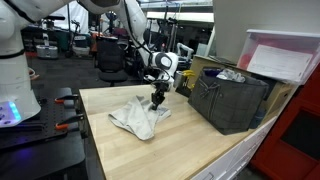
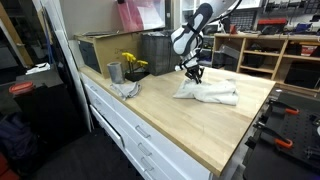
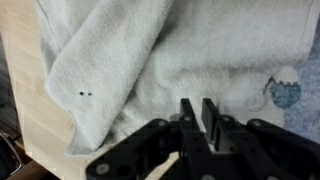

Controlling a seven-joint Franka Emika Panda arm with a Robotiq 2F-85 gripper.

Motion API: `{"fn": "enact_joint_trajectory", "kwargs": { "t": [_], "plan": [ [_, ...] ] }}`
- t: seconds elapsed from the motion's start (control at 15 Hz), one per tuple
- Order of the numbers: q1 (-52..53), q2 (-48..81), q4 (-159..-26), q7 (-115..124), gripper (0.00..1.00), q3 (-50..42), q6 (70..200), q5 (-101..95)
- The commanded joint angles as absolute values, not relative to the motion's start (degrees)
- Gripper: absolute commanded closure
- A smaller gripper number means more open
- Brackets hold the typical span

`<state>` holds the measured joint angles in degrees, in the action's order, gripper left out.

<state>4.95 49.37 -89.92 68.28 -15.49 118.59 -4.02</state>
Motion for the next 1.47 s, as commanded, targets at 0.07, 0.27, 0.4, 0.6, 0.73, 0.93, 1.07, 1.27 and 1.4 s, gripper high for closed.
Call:
{"fn": "enact_joint_trajectory", "kwargs": {
  "t": [0.07, 0.27, 0.4, 0.6, 0.73, 0.93, 1.07, 1.27, 1.4],
  "plan": [
    [1.80, 51.31, -87.73, 68.49, 0.44, -14.83, 121.12, -3.82],
    [1.39, 50.01, -88.07, 69.23, 0.22, -15.40, 122.20, -3.95],
    [1.42, 49.11, -87.93, 69.87, 0.08, -15.72, 122.83, -4.03],
    [1.51, 49.03, -87.00, 71.28, 0.00, -15.82, 121.74, -3.80],
    [1.63, 48.72, -87.37, 72.23, 0.00, -15.85, 120.36, -3.87],
    [1.87, 48.94, -88.08, 73.60, 0.00, -15.83, 117.98, -4.13],
    [1.75, 49.29, -88.11, 74.24, 0.00, -15.44, 116.11, -3.86],
    [0.85, 49.66, -88.14, 74.17, 0.00, -13.98, 115.54, -2.29],
    [0.57, 50.13, -87.85, 74.44, 0.00, -13.36, 115.59, -1.30]
  ]
}}
